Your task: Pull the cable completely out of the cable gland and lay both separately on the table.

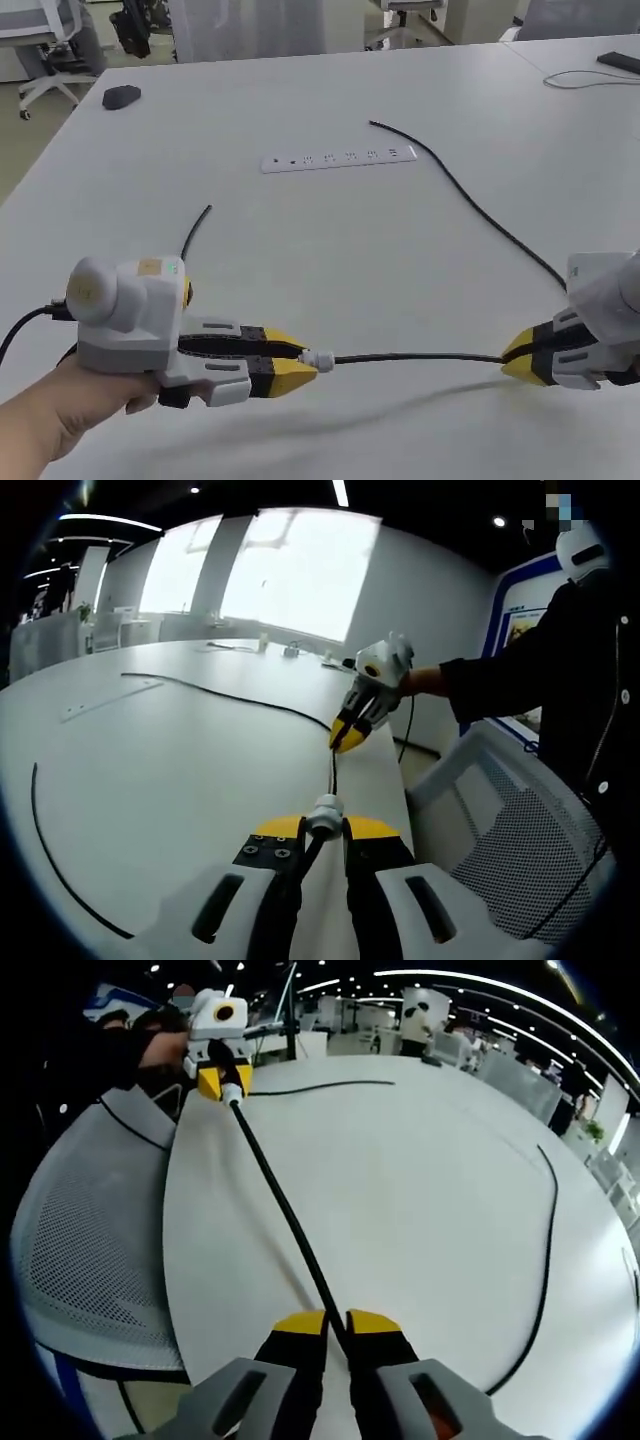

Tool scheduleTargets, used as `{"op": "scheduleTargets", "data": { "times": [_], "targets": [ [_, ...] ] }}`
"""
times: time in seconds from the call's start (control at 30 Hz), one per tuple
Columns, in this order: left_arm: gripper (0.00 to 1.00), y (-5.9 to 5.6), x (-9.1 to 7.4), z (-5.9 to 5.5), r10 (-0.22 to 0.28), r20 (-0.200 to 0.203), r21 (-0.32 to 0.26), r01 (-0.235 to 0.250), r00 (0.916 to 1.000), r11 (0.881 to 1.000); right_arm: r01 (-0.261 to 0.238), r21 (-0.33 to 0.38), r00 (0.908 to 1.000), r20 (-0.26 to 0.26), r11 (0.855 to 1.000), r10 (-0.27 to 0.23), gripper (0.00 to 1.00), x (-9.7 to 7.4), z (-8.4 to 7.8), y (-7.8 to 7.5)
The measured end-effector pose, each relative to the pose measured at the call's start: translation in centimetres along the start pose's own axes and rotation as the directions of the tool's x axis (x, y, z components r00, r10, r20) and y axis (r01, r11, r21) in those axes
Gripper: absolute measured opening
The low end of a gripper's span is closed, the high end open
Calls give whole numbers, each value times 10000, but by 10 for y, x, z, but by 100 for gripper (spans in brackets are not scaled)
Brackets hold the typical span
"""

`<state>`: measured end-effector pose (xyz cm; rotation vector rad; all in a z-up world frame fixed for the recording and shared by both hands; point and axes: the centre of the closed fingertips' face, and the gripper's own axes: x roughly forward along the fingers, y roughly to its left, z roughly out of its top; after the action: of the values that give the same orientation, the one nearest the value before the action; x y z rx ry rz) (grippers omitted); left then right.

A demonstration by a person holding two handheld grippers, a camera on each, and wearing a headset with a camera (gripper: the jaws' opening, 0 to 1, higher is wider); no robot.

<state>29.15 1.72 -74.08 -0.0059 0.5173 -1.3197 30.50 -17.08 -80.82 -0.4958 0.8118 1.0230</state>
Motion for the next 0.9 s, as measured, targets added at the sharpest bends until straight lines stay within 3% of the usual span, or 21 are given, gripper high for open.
{"op": "scheduleTargets", "data": {
  "times": [0.13, 0.27, 0.4, 0.53, 0.73, 0.83, 0.9],
  "targets": [
    [15, 0, 0, 1, 70, 21, 34, -70, 10000, 10000, -394, 440, 9990, 224, 9983, 384, 11, -1, 7, 7],
    [15, 0, 1, 3, 129, 71, 110, -130, 9999, 9999, -727, 504, 9955, 643, 9961, 694, 15, -4, 29, 20],
    [15, -1, 1, 5, 125, 118, 169, -127, 9999, 9998, -1246, 219, 9829, 1396, 9920, 1204, 21, -4, 67, 39],
    [15, -4, 3, 6, 89, 86, 267, -91, 9999, 9996, -1594, -457, 9700, 1786, 9862, 1650, 21, 0, 102, 57],
    [15, -7, 3, 6, 30, 113, 300, -33, 9999, 9995, -1963, -1206, 9579, 1886, 9731, 2166, 15, 12, 135, 78],
    [15, -9, 4, 7, 3, 129, 344, -7, 9999, 9994, -2288, -1245, 9497, 1893, 9655, 2495, 18, 20, 143, 85],
    [15, -10, 4, 7, 1, 118, 416, -6, 9999, 9991, -2289, -1595, 9510, 1739, 9603, 2555, 15, 25, 145, 90]
  ]
}}
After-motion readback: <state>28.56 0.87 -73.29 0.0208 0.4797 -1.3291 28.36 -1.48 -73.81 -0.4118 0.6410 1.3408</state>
